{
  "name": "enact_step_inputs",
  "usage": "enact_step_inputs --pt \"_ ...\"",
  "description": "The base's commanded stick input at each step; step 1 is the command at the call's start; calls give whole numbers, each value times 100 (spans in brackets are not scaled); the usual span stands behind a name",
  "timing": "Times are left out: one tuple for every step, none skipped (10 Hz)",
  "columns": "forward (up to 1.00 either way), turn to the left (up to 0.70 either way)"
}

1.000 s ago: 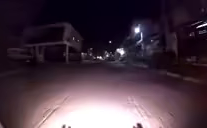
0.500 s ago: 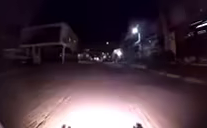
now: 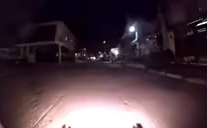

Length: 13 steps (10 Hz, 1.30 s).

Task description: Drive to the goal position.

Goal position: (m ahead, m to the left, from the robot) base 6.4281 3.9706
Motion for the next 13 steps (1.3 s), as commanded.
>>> enact_step_inputs --pt "60 -15" --pt "60 -15" --pt "60 -15" --pt "60 -15" --pt "60 -15" --pt "60 -11" --pt "60 0" --pt "60 0" --pt "60 0" --pt "60 0" --pt "60 0" --pt "60 0" --pt "60 0"
